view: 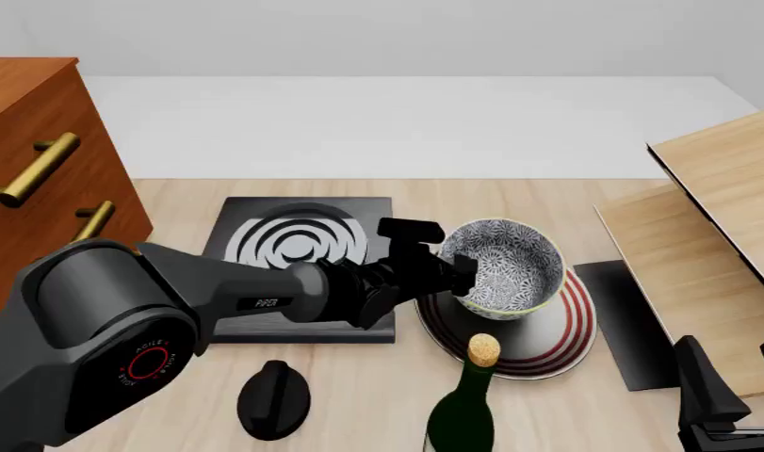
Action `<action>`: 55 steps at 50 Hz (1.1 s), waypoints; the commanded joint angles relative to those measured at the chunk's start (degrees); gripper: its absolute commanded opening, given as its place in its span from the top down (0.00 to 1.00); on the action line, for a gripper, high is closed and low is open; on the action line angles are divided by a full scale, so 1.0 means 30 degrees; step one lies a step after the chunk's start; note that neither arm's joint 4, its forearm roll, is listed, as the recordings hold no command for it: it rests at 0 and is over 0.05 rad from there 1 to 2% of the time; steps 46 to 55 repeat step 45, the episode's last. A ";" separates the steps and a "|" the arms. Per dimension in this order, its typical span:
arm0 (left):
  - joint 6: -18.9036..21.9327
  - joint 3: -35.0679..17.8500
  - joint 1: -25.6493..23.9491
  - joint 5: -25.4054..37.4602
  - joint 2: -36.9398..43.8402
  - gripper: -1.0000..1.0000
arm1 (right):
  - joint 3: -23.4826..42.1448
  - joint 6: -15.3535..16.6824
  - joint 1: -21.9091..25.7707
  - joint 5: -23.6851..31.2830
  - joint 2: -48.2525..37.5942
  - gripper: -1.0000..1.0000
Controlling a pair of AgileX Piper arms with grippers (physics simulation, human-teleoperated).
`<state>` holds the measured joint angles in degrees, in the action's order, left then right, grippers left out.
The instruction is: Pick up the akita bowl and put it on the plate.
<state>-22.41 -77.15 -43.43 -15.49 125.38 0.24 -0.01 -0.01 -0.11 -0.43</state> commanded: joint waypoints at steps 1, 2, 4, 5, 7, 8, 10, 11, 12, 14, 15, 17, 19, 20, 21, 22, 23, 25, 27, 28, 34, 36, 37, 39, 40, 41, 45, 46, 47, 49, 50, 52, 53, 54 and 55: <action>0.0264 0.0489 0.0074 0.0104 -0.0962 0.00 | 0.0000 -0.0003 -0.0007 0.0001 0.0001 0.00; 0.0186 0.0783 0.0038 -0.0080 -0.1407 0.00 | 0.0000 0.0002 0.0001 0.0000 0.0002 0.00; 0.0185 0.0802 0.0237 -0.0055 -0.1808 0.00 | 0.0000 0.0000 -0.0001 -0.0001 0.0006 0.00; 0.0207 0.1070 0.0226 -0.0232 -0.2276 0.00 | 0.0000 0.0001 -0.0001 0.0001 -0.0002 0.00; 0.0333 0.1354 0.0383 -0.0323 -0.3196 0.00 | 0.0000 0.0001 -0.0002 0.0000 0.0002 0.00; 0.0108 0.1557 0.0370 -0.0402 -0.3646 0.00 | 0.0000 -0.0002 0.0003 0.0000 -0.0004 0.00; 0.0146 0.1775 0.0518 -0.0442 -0.4466 0.00 | 0.0000 -0.0002 -0.0003 0.0001 -0.0001 0.00; -0.0107 0.1987 0.0519 -0.0526 -0.4943 0.00 | 0.0000 0.0001 0.0000 0.0000 0.0001 0.00; -0.0022 0.2243 0.0395 -0.0523 -0.5517 0.00 | 0.0000 -0.0001 -0.0002 0.0001 -0.0003 0.00; -0.0134 0.2467 0.0463 -0.0534 -0.6484 0.00 | 0.0000 0.0002 -0.0002 0.0000 0.0001 0.00; -0.0221 0.2620 0.0471 -0.0551 -0.6855 0.00 | 0.0000 -0.0002 -0.0004 0.0000 0.0003 0.00; -0.0202 0.2744 0.0488 -0.0436 -0.7662 0.00 | 0.0000 0.0002 0.0002 0.0000 0.0000 0.00; -0.0083 0.2942 0.0453 -0.0367 -0.8341 0.00 | 0.0000 0.0001 -0.0003 0.0000 0.0002 0.00; -0.0162 0.3082 0.0411 -0.0177 -0.8813 0.00 | 0.0000 -0.0001 0.0001 0.0000 -0.0004 0.00; 0.0043 0.3125 0.0409 -0.0090 -0.9046 0.00 | 0.0000 0.0002 0.0008 0.0000 -0.0003 0.00; 0.0116 0.3192 0.0398 -0.0037 -0.9270 0.00 | 0.0000 0.0002 0.0001 -0.0001 0.0002 0.00; -0.0101 0.3234 0.0403 0.0006 -0.9410 0.00 | 0.0000 0.0005 0.0000 0.0000 0.0003 0.00; 0.0274 0.3506 0.0340 0.0253 -1.0296 0.00 | 0.0000 0.0006 0.0005 0.0000 -0.0001 0.00; 0.0399 0.3532 0.0467 0.0463 -1.0710 0.00 | 0.0000 -0.0001 0.0002 0.0000 -0.0005 0.00; 0.0406 0.3579 0.0439 0.0482 -1.0817 0.00 | 0.0000 0.0000 -0.0002 0.0000 -0.0001 0.00; 0.0768 0.3997 0.0743 0.0893 -1.2354 0.00 | 0.0000 0.0003 0.0003 0.0000 -0.0002 0.00; 0.0822 0.4142 0.0761 0.1155 -1.2906 0.00 | 0.0000 -0.0001 0.0000 0.0000 0.0000 0.00; 0.0991 0.4139 0.0861 0.1228 -1.3059 0.00 | 0.0000 0.0000 0.0002 0.0000 0.0001 0.00; 0.1173 0.4192 0.0955 0.1383 -1.3403 0.00 | 0.0000 -0.0001 -0.0001 0.0000 0.0003 0.00; 0.1146 0.4331 0.0970 0.1484 -1.3750 0.00 | 0.0000 -0.0002 -0.0001 0.0001 -0.0006 0.00; 0.1272 0.4330 0.1082 0.1533 -1.3861 0.00 | 0.0000 0.0000 -0.0001 0.0001 -0.0005 0.00; 0.1491 0.4669 0.1276 0.1744 -1.4596 0.00 | 0.0000 0.0002 -0.0002 0.0000 0.0001 0.00; 0.1491 0.4669 0.1276 0.1744 -1.4596 0.00 | 0.0000 0.0002 -0.0002 0.0000 0.0001 0.00; 0.1491 0.4669 0.1276 0.1744 -1.4596 0.00 | 0.0000 0.0002 -0.0002 0.0000 0.0001 0.00; 0.1491 0.4669 0.1276 0.1744 -1.4596 0.00 | 0.0000 0.0002 -0.0002 0.0000 0.0001 0.00; 0.1491 0.4669 0.1276 0.1744 -1.4596 0.00 | 0.0000 0.0002 -0.0002 0.0000 0.0001 0.00; 0.1491 0.4669 0.1276 0.1744 -1.4596 0.00 | 0.0000 0.0002 -0.0002 0.0000 0.0001 0.00; 0.1491 0.4669 0.1276 0.1744 -1.4596 0.00 | 0.0000 0.0002 -0.0002 0.0000 0.0001 0.00; 0.1491 0.4669 0.1276 0.1744 -1.4596 0.00 | 0.0000 0.0002 -0.0002 0.0000 0.0001 0.00; 0.1491 0.4669 0.1276 0.1744 -1.4596 0.00 | 0.0000 0.0002 -0.0002 0.0000 0.0001 0.00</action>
